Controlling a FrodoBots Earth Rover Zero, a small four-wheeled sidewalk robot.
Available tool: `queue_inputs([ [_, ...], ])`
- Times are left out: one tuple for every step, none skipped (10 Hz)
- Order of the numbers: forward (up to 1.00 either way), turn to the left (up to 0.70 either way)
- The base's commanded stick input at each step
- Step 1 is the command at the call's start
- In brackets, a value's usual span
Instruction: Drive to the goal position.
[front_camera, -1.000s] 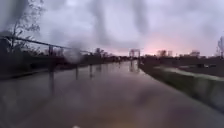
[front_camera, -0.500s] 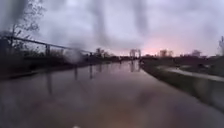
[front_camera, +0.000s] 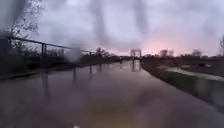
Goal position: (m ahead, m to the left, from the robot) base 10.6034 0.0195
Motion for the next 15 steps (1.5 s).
queue_inputs([
  [0.7, 0.0],
  [0.7, 0.0],
  [0.7, 0.0],
  [0.7, 0.0],
  [0.7, 0.0],
  [0.7, 0.0],
  [0.7, 0.0],
  [0.7, 0.0],
  [0.7, 0.0],
  [0.7, 0.0],
  [0.7, 0.0],
  [0.7, 0.0],
  [0.7, 0.0],
  [0.7, 0.0],
  [0.7, 0.0],
])
